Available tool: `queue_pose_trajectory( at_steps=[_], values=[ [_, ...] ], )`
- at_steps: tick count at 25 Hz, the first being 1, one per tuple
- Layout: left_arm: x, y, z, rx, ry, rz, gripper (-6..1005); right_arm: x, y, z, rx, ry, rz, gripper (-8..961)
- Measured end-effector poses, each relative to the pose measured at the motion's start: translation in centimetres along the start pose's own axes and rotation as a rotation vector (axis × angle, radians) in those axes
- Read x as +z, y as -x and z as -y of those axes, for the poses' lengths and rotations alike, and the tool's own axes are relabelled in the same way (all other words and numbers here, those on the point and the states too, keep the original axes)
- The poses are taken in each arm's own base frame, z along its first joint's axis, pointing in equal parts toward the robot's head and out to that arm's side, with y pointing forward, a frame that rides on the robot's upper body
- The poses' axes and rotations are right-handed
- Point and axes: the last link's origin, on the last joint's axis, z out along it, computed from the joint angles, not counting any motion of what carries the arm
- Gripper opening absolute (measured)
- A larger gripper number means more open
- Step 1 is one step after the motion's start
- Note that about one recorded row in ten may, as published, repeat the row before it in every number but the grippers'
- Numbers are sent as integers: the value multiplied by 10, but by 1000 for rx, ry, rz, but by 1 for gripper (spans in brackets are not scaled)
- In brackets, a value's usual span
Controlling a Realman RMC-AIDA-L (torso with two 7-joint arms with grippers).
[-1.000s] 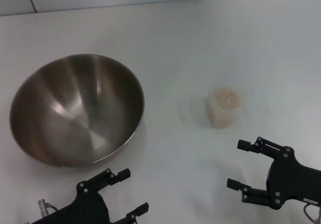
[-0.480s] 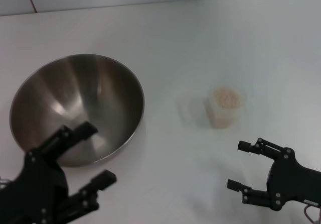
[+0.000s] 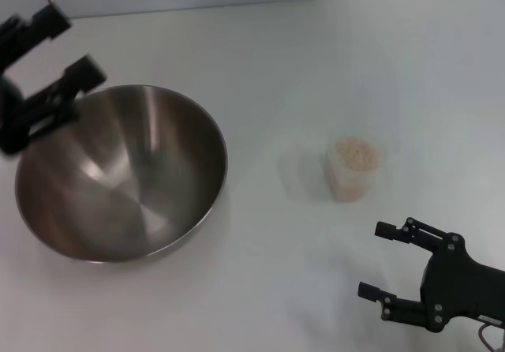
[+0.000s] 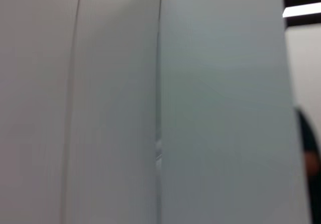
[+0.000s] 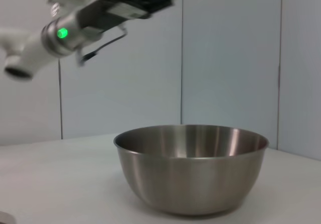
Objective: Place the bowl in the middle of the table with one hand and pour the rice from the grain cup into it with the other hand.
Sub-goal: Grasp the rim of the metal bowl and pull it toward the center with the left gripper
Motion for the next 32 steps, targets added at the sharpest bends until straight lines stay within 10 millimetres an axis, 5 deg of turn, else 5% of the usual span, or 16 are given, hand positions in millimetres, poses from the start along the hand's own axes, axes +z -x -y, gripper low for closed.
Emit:
queue_pose_trajectory(
  at_steps=[5,10,17,32],
  values=[
    [21,-28,25,72,-273,236,798,1,2,0,-2,5,13,804],
    [31,-42,45,-54,-412,470,796,0,3,0,-2,2,20,804],
    [30,-10,58,-224,-498,846,803,-2,4,1,-2,-3,24,803],
    [23,37,73,-309,-520,1061,800,-3,6,1,-8,-2,34,804]
  ],
)
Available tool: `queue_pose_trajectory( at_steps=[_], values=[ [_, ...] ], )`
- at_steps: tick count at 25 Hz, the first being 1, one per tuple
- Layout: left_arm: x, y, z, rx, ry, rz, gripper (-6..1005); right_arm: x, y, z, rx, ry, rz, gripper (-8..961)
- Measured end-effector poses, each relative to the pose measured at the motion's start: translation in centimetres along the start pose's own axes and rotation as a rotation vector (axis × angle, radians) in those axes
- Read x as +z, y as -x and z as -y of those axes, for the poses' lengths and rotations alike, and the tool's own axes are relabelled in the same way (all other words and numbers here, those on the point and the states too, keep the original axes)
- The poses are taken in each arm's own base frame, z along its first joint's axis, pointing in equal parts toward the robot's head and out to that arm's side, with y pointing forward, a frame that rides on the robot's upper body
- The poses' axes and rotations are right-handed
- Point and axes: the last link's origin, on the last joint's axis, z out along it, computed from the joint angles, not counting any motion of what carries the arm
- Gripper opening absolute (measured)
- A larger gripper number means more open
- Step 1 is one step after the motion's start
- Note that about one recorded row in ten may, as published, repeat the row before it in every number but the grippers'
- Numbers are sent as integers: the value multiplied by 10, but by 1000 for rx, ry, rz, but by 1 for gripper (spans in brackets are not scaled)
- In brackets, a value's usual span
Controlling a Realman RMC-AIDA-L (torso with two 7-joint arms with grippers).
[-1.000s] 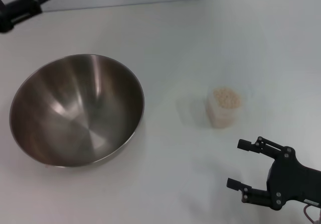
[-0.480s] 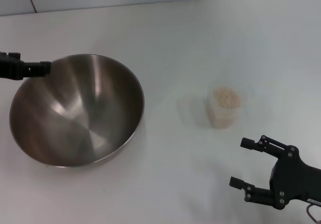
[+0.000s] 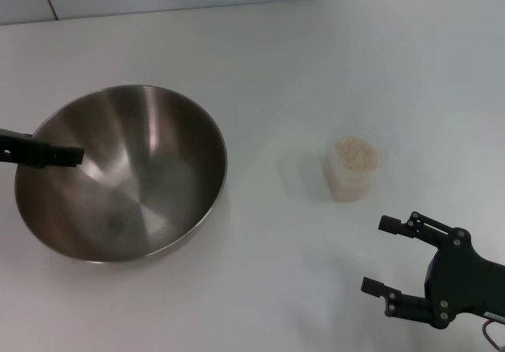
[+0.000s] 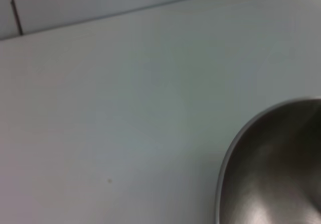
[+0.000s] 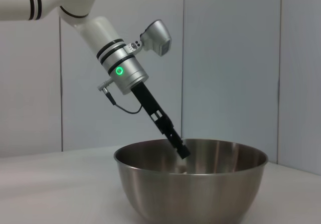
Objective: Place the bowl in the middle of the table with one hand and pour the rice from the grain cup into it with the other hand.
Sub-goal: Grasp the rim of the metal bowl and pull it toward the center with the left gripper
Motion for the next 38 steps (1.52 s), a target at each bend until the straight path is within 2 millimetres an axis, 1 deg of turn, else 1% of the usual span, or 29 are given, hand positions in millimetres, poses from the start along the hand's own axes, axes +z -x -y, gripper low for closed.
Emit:
queue_pose_trajectory(
  at_steps=[7,13,18,23,24,25,29,31,32,34,38],
  values=[
    [2,-2,-6,32,29,19,797,-1,-1,-1,0,-6,-4,804],
    [1,-6,-7,37,32,17,645,-1,-1,-1,0,-5,-4,804],
    [4,-7,-8,39,43,28,410,-1,-1,0,-2,-5,-6,803],
    [7,-10,-9,45,59,38,205,-1,-1,0,-3,-5,-8,803],
    [7,-10,-9,45,59,38,175,-1,-1,0,-3,-5,-8,803],
    [6,-17,-10,49,72,35,146,-1,-1,0,-4,-5,-8,803],
    [5,-25,-11,48,104,40,28,-1,-1,1,-4,-5,-8,803],
    [6,-30,-10,45,119,37,28,-1,-1,1,-4,-5,-8,803],
    [7,-36,-9,49,136,28,28,-1,-1,1,-4,-5,-7,803],
    [9,-39,-10,52,145,23,27,-1,-1,0,-4,-5,-7,803],
    [20,-65,-22,108,174,-8,27,0,0,0,-4,-3,-3,804]
  ],
)
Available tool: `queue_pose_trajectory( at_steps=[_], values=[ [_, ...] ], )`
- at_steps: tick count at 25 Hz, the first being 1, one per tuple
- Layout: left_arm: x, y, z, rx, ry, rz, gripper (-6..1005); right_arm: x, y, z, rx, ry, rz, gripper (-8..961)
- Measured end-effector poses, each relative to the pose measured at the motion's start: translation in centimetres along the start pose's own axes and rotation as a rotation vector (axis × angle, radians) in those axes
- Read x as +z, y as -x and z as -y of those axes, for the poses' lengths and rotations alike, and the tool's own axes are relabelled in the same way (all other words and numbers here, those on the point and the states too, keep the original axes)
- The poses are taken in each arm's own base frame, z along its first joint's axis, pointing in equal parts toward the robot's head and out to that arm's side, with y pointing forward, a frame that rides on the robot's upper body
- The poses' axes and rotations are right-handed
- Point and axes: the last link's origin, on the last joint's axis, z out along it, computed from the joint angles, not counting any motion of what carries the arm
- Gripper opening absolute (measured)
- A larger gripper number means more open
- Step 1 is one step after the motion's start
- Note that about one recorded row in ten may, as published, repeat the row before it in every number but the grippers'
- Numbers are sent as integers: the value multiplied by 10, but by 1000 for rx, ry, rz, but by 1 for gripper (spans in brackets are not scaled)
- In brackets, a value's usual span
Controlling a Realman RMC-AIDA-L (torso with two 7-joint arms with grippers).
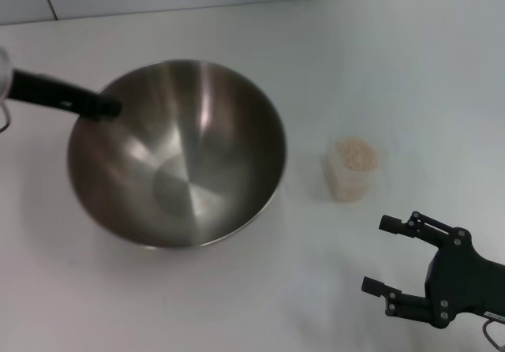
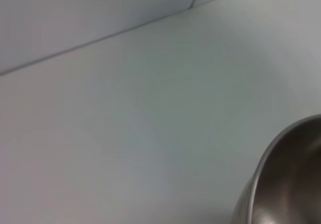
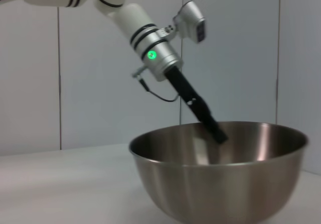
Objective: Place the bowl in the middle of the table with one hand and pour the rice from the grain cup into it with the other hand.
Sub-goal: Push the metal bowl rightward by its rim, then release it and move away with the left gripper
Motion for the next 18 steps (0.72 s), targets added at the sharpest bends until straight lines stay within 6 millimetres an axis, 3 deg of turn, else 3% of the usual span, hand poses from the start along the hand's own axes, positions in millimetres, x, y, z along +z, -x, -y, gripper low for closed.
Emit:
queue_pose_trajectory(
  at_steps=[6,18],
  values=[
    [22,-22,-6,44,3,0,30,0,2,1,-4,8,7,799],
    [34,-21,-4,87,-11,-5,34,1,2,1,-5,9,12,786]
  ],
)
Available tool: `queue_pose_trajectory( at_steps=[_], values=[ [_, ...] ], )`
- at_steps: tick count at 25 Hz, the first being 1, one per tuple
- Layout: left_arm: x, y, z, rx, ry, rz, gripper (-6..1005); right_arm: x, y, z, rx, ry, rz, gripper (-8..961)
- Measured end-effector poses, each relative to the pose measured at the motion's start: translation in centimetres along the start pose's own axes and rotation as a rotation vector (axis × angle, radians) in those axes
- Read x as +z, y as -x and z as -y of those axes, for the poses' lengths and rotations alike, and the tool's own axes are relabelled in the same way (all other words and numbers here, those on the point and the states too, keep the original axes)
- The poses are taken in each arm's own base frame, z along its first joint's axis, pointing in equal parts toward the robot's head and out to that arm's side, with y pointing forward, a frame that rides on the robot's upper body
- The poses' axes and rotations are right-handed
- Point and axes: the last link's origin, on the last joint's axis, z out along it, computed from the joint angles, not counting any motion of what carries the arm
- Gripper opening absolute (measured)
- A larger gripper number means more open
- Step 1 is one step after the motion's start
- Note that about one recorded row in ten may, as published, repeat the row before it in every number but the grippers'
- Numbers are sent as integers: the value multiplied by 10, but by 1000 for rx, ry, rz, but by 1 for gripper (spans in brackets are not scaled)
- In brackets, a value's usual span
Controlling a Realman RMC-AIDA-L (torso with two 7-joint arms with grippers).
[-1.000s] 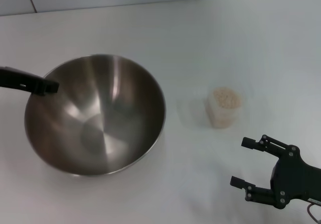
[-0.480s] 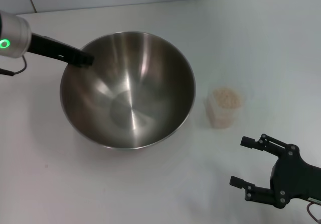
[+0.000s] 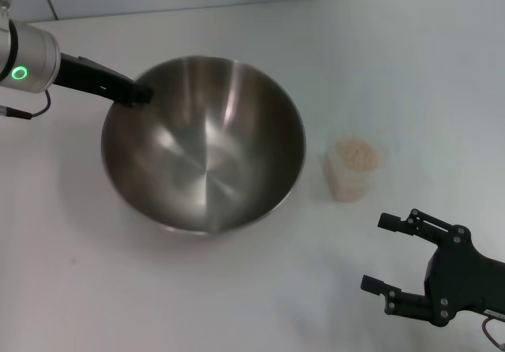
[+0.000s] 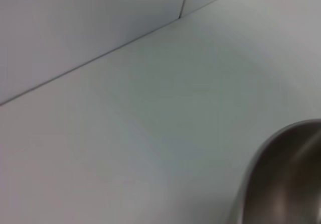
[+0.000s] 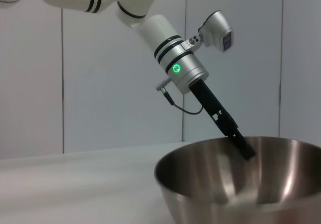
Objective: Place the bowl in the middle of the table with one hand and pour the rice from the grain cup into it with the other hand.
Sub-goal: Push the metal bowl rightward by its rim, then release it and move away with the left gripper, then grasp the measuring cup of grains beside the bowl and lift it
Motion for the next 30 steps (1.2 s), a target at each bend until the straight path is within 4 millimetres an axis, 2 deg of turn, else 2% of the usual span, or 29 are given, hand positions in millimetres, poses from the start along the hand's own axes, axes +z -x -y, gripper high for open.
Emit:
queue_pose_trajectory(
  at_steps=[3,5,10,11,15,16,18,20,21,24,27,28,30],
  values=[
    [-2,-2,0,22,-9,-13,35,0,0,0,0,-2,-1,782],
    [-7,-7,-3,46,-1,-39,85,0,0,1,0,-3,-3,780],
    [-34,-10,-17,193,28,-122,210,0,1,5,21,-68,18,775],
    [-49,-2,-25,262,31,-177,235,-2,1,6,24,-92,23,774],
    [-65,13,-34,332,40,-237,411,-8,-3,12,33,-239,32,769],
    [-81,34,-43,408,51,-300,455,-13,-6,16,39,-343,30,768],
    [-87,50,-46,437,62,-329,527,-14,-9,19,44,-397,27,766],
    [-87,50,-46,437,62,-329,598,-17,-14,25,55,-494,14,764],
    [-91,79,-48,444,95,-358,634,-18,-19,30,70,-568,-7,763],
    [-90,103,-48,412,129,-374,718,-16,-24,35,84,-607,-24,760],
    [-90,103,-48,412,129,-374,791,-10,-28,41,99,-634,-45,757],
    [-87,116,-48,404,158,-418,815,-8,-29,43,101,-639,-51,755],
    [-86,120,-47,400,166,-442,815,-2,-30,49,104,-642,-60,753]
  ],
)
